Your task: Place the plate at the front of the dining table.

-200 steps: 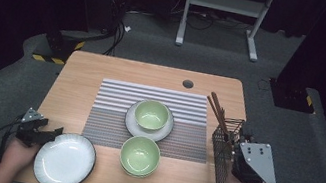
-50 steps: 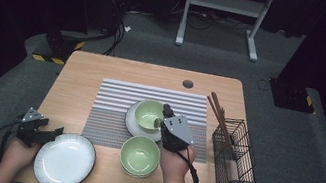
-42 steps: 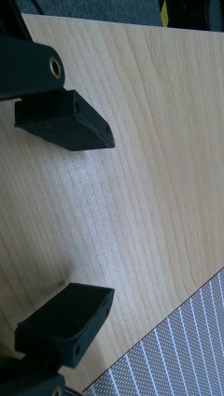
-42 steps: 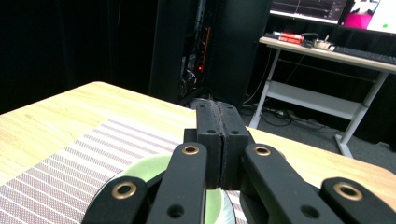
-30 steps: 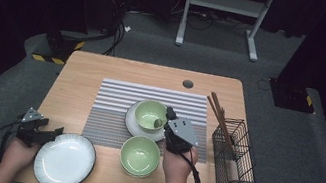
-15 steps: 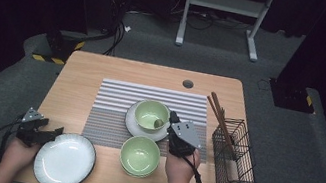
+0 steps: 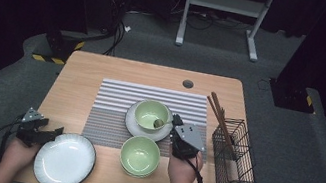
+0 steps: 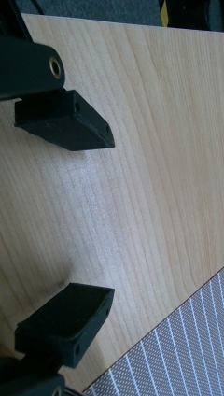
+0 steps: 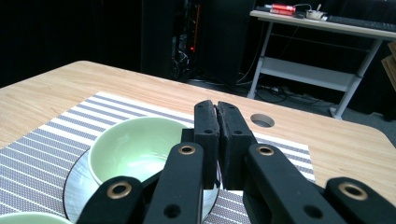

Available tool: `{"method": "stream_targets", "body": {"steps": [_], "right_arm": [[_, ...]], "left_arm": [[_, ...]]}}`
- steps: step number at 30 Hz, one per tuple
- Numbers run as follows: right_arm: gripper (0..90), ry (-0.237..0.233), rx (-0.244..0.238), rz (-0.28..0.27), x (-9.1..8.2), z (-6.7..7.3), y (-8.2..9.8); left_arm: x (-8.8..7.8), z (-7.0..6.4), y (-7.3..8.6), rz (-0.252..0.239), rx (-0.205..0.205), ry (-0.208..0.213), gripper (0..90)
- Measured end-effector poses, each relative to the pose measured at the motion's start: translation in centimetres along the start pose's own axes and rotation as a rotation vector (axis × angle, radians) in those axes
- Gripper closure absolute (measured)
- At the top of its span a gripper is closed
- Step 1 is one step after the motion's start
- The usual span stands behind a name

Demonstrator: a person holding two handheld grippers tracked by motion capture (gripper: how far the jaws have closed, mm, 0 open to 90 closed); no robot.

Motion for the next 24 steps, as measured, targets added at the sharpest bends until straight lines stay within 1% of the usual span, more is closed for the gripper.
{"method": "stream_targets", "body": {"steps": [10,11,13,24], "right_arm": [[84.9,0.012,0.031,0.011,0.4,-0.7,0.5],[84.9,0.010,0.045,0.014,0.5,-0.8,0.6],[84.9,0.011,0.054,0.016,0.6,-1.0,0.7],[82.4,0.022,0.045,0.040,1.3,-1.0,1.3]], "left_arm": [[0.0,0.0,0.0,0.000,0.000,0.000,23.5],[0.0,0.0,0.0,0.000,0.000,0.000,23.5],[0.0,0.0,0.0,0.001,0.000,0.000,23.5],[0.0,0.0,0.0,0.000,0.000,0.000,23.7]]}}
Point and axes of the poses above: each handheld gripper's, and its own axes: x roughly forward along the jaws, y roughly out of its underside, z roughly to its left, the point moved 4 cm from there along x, roughly forward along the jaws, and after that the axes turned 11 degrees about x, right-handed, at the moved point
